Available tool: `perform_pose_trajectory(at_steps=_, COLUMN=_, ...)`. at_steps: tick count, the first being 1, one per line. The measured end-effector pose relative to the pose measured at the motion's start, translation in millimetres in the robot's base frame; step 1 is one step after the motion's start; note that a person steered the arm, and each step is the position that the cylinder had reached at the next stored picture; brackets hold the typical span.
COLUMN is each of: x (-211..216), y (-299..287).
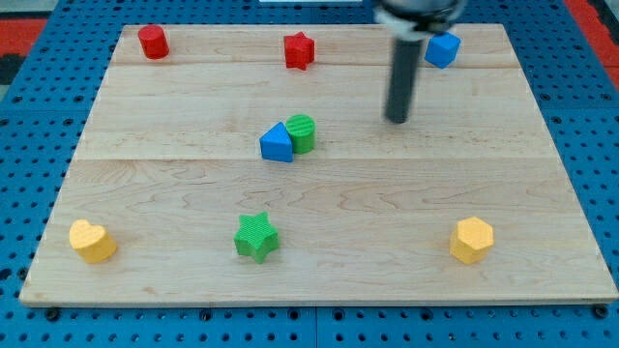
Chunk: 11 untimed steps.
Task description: Push the cube closely to the green circle
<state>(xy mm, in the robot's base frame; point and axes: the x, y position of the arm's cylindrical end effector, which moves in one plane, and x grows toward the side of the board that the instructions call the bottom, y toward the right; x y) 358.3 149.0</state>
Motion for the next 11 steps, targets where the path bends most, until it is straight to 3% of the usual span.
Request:
perform_pose_trajectory(at_steps=1, x=-61, y=96)
perform_pose_trajectory(at_steps=2, x=-103, y=124)
perform_pose_trajectory(at_steps=3, x=-120, y=103)
perform_pose_trajectory(at_steps=5, x=-109, y=-3)
perform_pose_trajectory(at_steps=6, x=-75, y=-53)
perform_pose_trajectory(at_steps=8, x=-14, y=-106)
perform_pose_trajectory(at_steps=11, x=-14, y=-164)
